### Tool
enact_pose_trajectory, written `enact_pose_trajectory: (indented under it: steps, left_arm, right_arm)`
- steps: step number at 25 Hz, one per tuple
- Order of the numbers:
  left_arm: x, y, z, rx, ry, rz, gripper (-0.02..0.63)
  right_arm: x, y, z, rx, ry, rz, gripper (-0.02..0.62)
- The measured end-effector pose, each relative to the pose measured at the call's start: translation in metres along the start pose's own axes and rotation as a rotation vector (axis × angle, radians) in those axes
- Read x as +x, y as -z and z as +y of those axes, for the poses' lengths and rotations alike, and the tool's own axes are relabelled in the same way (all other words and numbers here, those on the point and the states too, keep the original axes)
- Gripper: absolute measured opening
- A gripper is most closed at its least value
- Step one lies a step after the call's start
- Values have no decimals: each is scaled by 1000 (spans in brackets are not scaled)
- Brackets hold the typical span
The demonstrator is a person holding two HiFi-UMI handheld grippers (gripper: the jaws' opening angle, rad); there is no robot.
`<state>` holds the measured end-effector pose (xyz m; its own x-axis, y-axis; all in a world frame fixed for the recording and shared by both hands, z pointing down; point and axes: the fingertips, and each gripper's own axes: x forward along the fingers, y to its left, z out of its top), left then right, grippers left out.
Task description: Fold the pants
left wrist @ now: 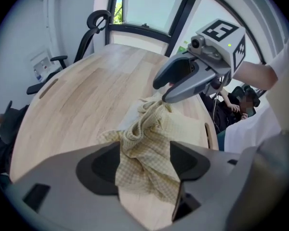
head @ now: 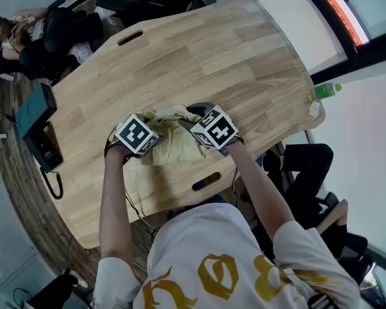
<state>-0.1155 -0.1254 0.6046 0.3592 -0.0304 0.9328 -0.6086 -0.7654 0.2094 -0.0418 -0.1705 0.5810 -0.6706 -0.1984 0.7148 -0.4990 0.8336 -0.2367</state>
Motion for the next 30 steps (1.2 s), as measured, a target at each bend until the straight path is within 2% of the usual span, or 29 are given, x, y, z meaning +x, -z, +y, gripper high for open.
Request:
enact_pose_trajectory:
  steps: [4,8,11,13,15,18,22,26,30]
  left_arm:
    - [-13,-1,-10,50,-12,-52,327]
    - [-29,-10,-13,21,-65,-154,305]
    - [-44,-17,-17,1,-103,-243,187]
    - [-53,-18,-19,-14,-130,-296,86]
    - [-61,-14,-16,-25,-201,-326,8]
    - [-69,-9,-12,-82,-288,-374,8]
    - [-89,0,-13,-202,-380,-510,8]
    - [-110,11,-22,-350,-397,-680,8]
    - [-115,28,-36,-406,-438,-728,8]
  right_arm:
    - [-13,-6,9,60,10,-53,167]
    - [-23,-6,26,76,31,-90,166]
    - [-32,-7,32,96,62,-127,152]
    - [-42,-11,36,132,84,-170,104]
    - [-53,-15,39,169,124,-220,27]
    - [-60,-14,43,180,177,-235,8]
    - [-66,-7,54,166,217,-230,6]
    - [-86,-6,60,169,297,-309,6]
    - [-109,-1,65,219,360,-377,6]
